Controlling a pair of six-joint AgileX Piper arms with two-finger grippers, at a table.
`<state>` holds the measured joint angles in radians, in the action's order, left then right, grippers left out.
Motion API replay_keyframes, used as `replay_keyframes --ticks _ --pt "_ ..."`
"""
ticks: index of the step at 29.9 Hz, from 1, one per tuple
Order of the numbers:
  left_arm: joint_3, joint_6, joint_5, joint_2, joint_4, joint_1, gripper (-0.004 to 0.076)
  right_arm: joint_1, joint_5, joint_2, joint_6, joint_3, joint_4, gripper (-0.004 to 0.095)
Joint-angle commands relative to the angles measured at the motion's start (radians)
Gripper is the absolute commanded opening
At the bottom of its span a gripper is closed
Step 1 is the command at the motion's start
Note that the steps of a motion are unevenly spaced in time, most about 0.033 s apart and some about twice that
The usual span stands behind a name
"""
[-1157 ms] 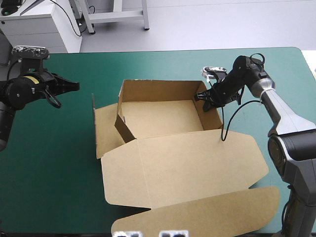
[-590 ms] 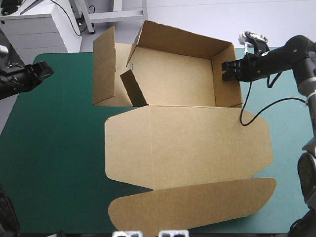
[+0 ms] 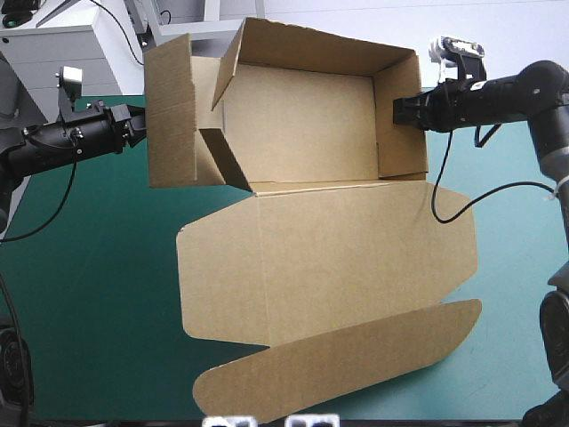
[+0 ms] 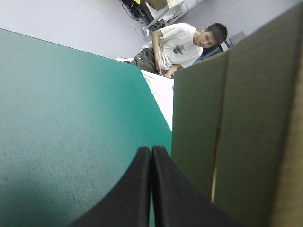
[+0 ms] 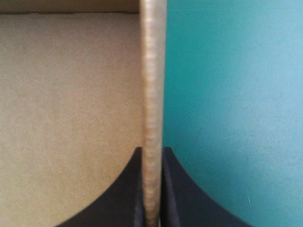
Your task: Fold the box
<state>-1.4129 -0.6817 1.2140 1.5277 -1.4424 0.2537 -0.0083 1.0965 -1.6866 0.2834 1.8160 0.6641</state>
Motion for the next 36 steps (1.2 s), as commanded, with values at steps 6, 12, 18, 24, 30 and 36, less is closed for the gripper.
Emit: replay_keyframes --ticks 6,12,18,24,30,36 --pt "-0.03 0.001 0.074 -0.089 -0.034 -0.009 -0.0009 0.105 -0.167 0.037 -0.056 0.029 -0.051 -0.0008" --pt "-0.03 0.035 0.074 -0.145 0.032 -0.011 -0.0008 0.164 -0.253 0.037 -0.103 0.029 -0.128 -0.0004" --pt "-0.03 0.047 0.074 -0.176 0.06 -0.047 -0.0008 0.223 -0.314 0.037 -0.163 0.029 -0.228 -0.0003" --pt "-0.03 0.047 0.07 -0.181 0.109 -0.104 -0.0008 0.261 -0.333 0.037 -0.198 0.029 -0.281 -0.0004" --pt "-0.03 0.047 0.06 -0.181 0.143 -0.109 -0.0008 0.261 -0.333 0.037 -0.205 0.029 -0.283 -0.0003" --pt "-0.03 0.054 0.065 -0.181 0.158 -0.109 0.0032 0.274 -0.333 0.037 -0.221 0.029 -0.327 -0.0002"
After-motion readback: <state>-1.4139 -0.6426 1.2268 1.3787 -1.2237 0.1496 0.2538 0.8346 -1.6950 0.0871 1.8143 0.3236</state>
